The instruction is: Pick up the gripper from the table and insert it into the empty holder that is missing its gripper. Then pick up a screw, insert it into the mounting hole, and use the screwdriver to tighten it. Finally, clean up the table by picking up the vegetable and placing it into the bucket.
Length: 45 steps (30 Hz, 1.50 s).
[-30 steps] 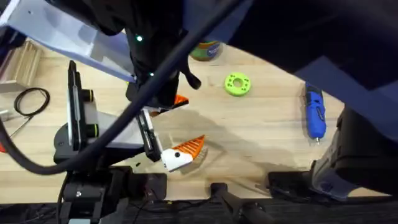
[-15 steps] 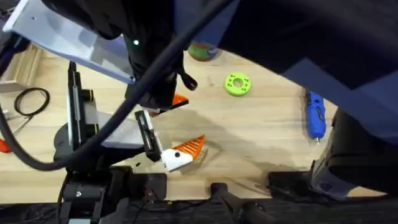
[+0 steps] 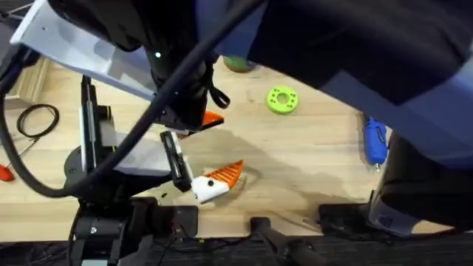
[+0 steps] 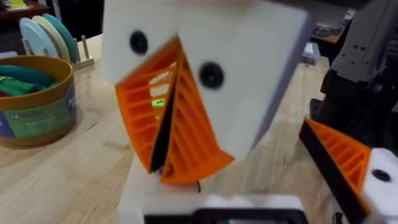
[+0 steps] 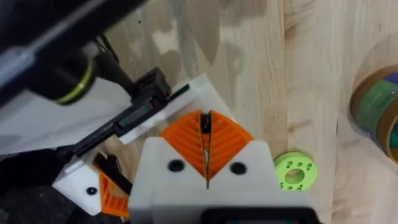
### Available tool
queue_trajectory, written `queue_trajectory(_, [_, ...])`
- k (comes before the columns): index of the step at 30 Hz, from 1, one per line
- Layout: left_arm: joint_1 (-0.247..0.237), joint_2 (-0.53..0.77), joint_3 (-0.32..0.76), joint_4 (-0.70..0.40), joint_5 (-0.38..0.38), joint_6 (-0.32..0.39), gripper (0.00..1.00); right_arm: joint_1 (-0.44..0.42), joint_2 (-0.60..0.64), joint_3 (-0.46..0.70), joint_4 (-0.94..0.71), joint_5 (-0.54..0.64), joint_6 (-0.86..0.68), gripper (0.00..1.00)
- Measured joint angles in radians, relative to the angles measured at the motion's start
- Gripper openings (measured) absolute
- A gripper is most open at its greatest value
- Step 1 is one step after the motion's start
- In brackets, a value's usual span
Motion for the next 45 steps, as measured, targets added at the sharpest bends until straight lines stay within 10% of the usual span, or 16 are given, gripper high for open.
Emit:
queue_trajectory(11, [0.000,0.000,0.000,0.000,0.000,0.000,0.985,0.000,0.000,0.002,-0.001,-0.001,0.004,0.044])
queue_trajectory(18, [0.000,0.000,0.000,0.000,0.005,0.002,0.985,-0.026,-0.004,0.006,0.001,0.013,0.013,0.966])
queue_trajectory(34, [0.000,-0.001,0.000,0.000,0.006,0.009,0.985,-0.131,-0.182,-0.042,0.129,-0.001,0.174,0.989])
queue_trajectory(45, [0.000,-0.001,0.000,0.000,0.006,0.010,0.985,-0.284,-0.579,-0.617,0.418,-0.008,0.339,0.989])
